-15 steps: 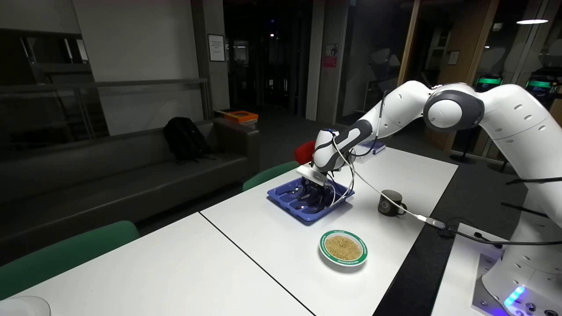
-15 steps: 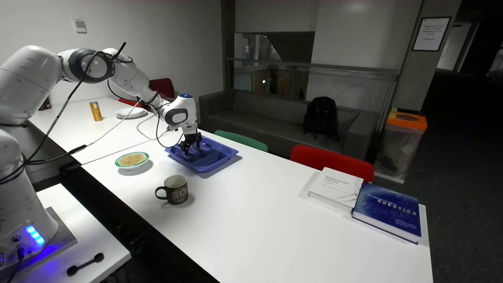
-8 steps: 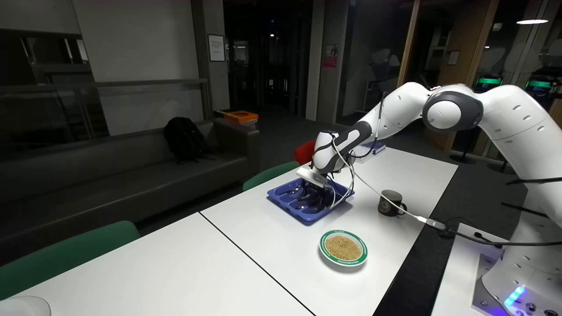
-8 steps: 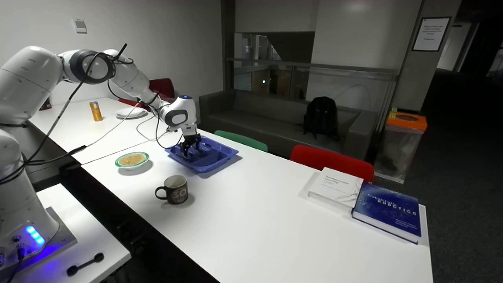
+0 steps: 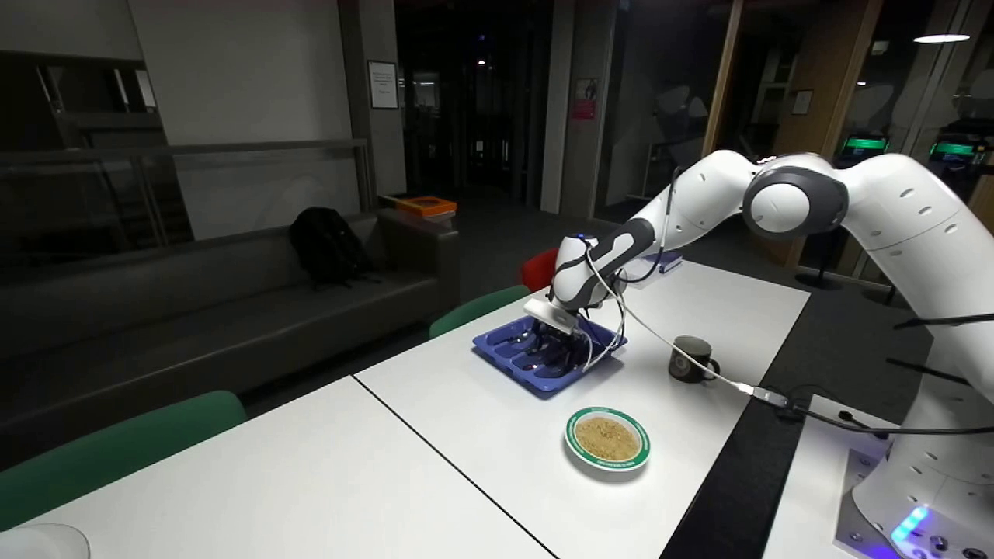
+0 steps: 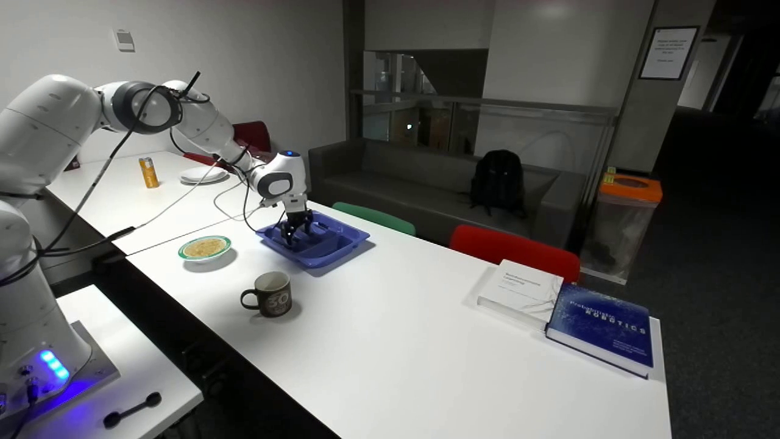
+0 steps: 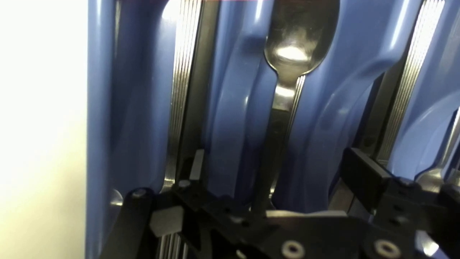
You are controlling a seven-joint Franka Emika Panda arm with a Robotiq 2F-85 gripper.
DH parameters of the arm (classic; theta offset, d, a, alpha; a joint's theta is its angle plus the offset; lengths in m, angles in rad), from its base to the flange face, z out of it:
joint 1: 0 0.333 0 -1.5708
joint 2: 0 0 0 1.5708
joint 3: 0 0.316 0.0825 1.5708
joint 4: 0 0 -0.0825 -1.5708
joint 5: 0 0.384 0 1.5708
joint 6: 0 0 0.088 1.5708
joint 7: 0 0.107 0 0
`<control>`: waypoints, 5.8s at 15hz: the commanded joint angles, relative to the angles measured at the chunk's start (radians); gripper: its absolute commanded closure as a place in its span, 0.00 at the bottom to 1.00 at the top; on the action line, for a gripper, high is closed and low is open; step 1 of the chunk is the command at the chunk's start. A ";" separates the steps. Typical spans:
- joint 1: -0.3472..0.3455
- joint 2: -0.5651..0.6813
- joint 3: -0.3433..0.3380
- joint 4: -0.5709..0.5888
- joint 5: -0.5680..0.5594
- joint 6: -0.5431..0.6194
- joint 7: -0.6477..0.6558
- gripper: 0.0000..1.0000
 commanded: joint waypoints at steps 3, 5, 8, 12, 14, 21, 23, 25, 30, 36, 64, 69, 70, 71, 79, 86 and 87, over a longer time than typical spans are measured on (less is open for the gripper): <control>-0.026 0.031 0.015 0.068 0.002 -0.040 0.015 0.35; -0.025 0.031 0.014 0.074 0.002 -0.040 0.018 0.52; -0.022 0.033 0.012 0.080 0.000 -0.038 0.022 0.74; -0.022 0.027 0.013 0.072 0.000 -0.033 0.019 1.00; -0.020 0.028 0.012 0.072 -0.002 -0.034 0.020 0.97; 0.040 -0.070 -0.034 -0.024 -0.050 0.004 0.063 0.97; 0.081 -0.139 -0.068 -0.086 -0.088 0.024 0.107 0.97; 0.126 -0.212 -0.106 -0.148 -0.148 0.039 0.170 0.97; 0.238 -0.393 -0.204 -0.288 -0.399 0.046 0.397 0.97; 0.631 -0.468 -0.586 -0.417 -0.935 0.064 0.892 0.97; 0.121 -0.699 0.192 -0.762 -1.438 -0.117 1.188 0.97; 0.117 -0.668 0.211 -0.724 -1.426 -0.128 1.199 0.97; 0.117 -0.669 0.213 -0.724 -1.425 -0.128 1.197 0.87; 0.117 -0.666 0.214 -0.724 -1.425 -0.128 1.198 0.87; 0.121 -0.634 0.220 -0.709 -1.427 -0.124 1.198 0.97; 0.145 -0.630 0.259 -0.738 -1.452 -0.140 1.238 0.97; 0.148 -0.629 0.263 -0.740 -1.454 -0.139 1.242 0.97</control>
